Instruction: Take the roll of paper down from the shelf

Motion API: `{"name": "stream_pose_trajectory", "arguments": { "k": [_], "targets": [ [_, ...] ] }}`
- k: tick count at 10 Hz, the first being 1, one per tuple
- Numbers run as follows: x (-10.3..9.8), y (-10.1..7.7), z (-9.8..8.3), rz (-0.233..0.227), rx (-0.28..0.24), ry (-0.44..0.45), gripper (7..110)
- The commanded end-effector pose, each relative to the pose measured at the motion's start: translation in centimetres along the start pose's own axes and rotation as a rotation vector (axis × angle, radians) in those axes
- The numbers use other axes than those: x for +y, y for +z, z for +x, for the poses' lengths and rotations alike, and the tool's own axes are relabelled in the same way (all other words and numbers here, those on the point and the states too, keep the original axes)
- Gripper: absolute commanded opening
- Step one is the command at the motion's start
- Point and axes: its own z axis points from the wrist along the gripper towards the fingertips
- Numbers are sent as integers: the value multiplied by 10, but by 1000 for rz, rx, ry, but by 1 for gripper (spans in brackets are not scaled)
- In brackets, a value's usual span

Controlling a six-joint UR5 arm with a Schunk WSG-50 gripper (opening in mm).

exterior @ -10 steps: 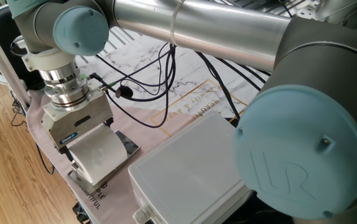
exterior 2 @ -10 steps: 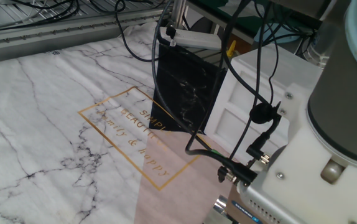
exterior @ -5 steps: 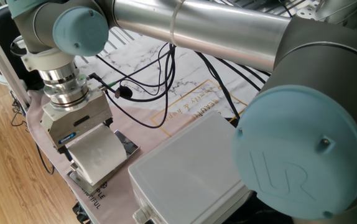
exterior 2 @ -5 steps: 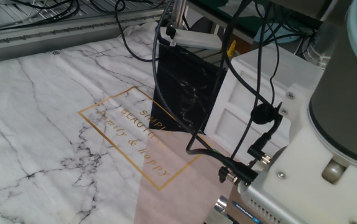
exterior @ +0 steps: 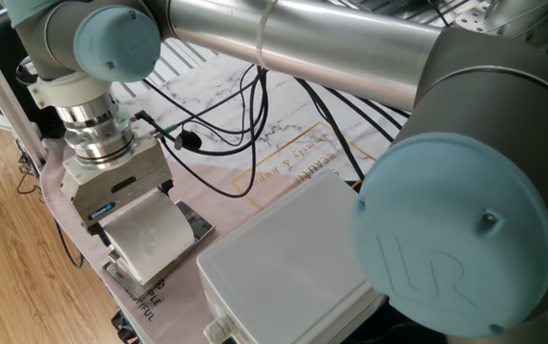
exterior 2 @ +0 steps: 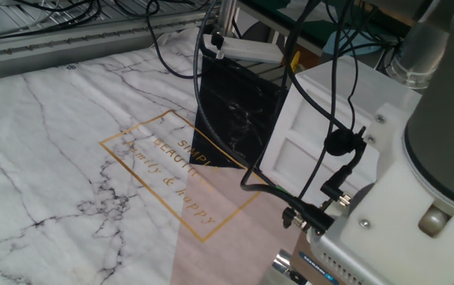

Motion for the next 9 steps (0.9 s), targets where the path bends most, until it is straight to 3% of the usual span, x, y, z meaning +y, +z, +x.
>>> {"name": "stream_pose_trajectory", "arguments": {
  "k": [1, 2, 3, 9],
  "targets": [
    [1, -3, 0, -2, 2, -7, 22],
    [1, -3, -1, 1, 0, -9, 22],
    [1, -3, -2, -3, -3, -13, 7],
    [0, -4, -5, -30, -8, -30, 7]
  ]
}}
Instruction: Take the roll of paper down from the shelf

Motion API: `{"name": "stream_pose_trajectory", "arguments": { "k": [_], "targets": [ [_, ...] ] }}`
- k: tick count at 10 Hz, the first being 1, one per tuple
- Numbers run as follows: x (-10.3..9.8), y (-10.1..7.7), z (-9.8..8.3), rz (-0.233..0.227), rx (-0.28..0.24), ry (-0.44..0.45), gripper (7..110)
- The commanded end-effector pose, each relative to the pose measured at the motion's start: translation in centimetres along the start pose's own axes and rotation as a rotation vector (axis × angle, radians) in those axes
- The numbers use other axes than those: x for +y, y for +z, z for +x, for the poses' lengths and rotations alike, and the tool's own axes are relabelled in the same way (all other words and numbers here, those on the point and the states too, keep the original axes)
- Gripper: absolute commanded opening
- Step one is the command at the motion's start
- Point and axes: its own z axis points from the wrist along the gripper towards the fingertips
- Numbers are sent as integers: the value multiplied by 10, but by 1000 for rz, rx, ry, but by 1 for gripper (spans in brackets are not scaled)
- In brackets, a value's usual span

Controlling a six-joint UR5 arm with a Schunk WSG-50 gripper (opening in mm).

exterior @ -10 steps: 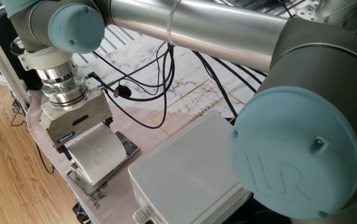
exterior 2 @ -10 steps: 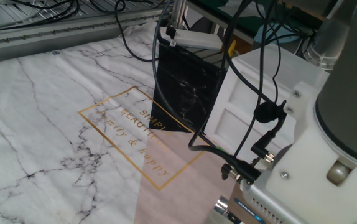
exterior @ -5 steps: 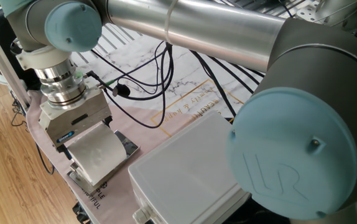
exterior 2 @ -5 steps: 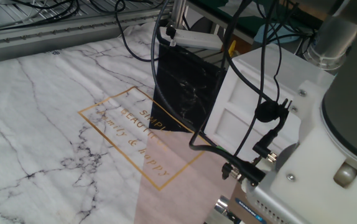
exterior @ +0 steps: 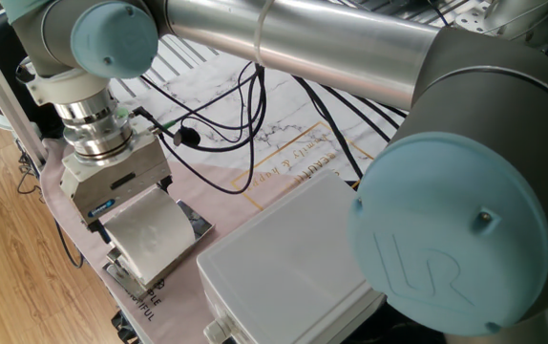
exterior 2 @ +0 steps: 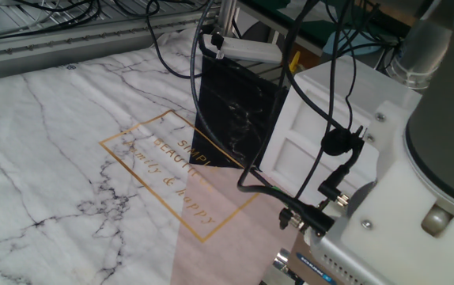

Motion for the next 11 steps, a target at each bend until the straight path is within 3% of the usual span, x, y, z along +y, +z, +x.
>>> {"name": "stream_pose_trajectory", "arguments": {
  "k": [1, 11],
  "targets": [
    [1, -3, -1, -27, 0, -3, 7],
    [-14, -9, -3, -27, -13, -27, 7]
  ]
}}
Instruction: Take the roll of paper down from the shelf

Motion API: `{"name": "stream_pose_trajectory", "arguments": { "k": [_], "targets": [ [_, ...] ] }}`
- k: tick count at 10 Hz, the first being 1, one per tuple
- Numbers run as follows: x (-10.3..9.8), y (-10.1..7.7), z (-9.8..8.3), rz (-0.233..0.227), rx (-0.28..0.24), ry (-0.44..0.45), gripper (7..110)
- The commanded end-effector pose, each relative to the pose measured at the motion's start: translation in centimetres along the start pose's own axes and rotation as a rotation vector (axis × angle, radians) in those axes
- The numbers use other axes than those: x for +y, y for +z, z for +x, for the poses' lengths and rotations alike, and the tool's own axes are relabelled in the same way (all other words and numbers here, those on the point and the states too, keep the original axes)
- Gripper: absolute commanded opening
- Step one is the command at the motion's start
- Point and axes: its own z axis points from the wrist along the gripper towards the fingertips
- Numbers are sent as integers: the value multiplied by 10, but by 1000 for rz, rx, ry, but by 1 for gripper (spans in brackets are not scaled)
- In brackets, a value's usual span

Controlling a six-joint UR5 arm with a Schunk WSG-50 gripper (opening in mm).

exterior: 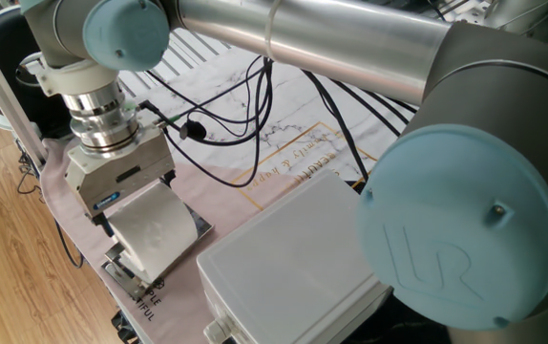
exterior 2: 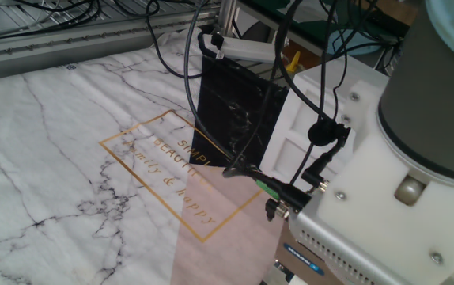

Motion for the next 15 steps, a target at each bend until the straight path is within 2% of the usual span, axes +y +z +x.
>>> {"name": "stream_pose_trajectory", "arguments": {
  "k": [1, 15],
  "targets": [
    [-3, -2, -1, -10, 1, -5, 7],
    [-30, -3, -7, 3, -4, -28, 7]
  ]
}}
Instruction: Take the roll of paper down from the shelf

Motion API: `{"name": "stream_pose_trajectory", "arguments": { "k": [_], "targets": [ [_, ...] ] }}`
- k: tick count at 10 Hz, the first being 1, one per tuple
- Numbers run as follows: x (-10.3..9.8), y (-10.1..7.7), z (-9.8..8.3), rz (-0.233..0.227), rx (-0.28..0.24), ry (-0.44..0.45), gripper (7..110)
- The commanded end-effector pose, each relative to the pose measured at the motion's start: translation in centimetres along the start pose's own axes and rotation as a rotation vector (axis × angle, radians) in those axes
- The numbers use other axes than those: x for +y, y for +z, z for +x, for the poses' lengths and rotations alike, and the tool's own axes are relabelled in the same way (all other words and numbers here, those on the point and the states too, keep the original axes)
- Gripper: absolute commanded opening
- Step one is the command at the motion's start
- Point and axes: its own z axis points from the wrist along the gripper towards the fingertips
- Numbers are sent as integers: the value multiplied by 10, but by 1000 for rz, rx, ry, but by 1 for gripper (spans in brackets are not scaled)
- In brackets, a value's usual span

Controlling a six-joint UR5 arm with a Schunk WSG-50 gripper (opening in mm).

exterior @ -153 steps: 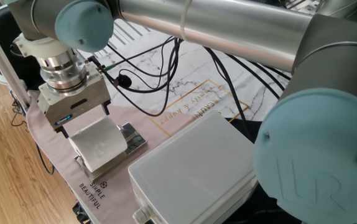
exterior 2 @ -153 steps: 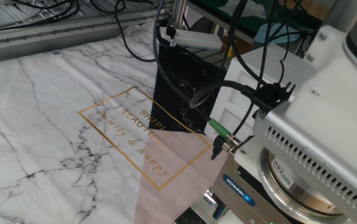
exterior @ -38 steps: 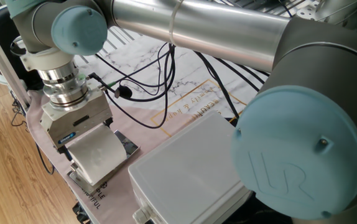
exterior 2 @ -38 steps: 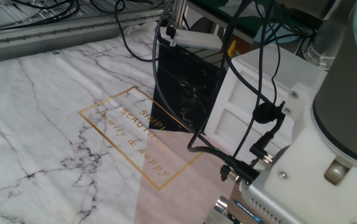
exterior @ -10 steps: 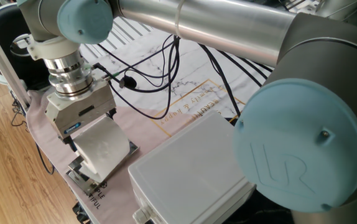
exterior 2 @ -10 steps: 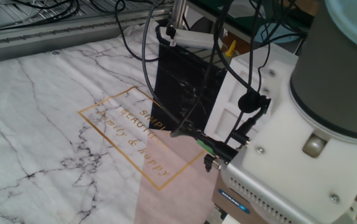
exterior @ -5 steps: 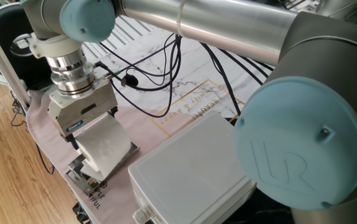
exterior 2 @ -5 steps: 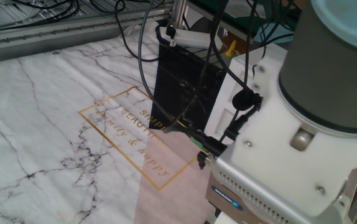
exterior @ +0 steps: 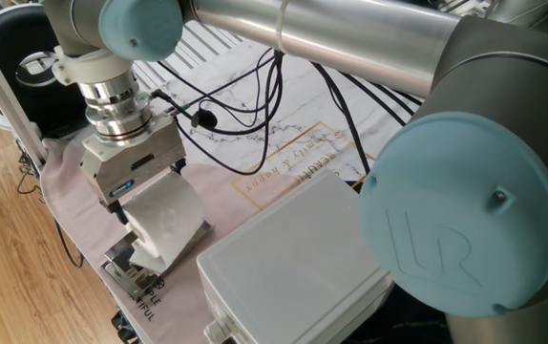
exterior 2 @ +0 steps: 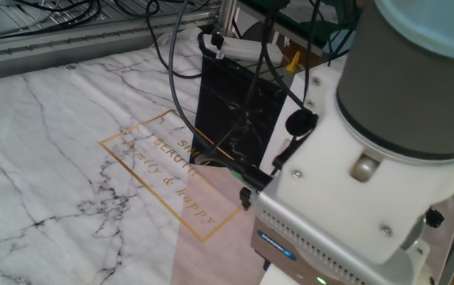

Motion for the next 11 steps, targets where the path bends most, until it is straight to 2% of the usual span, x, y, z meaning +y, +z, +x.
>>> {"name": "stream_pose_trajectory", "arguments": {
  "k": [1, 7, 11],
  "targets": [
    [-4, -1, -1, -12, 2, -2, 7],
    [-12, -3, 1, -5, -2, -9, 7],
    [-20, -5, 0, 22, -14, -31, 7]
  ]
}}
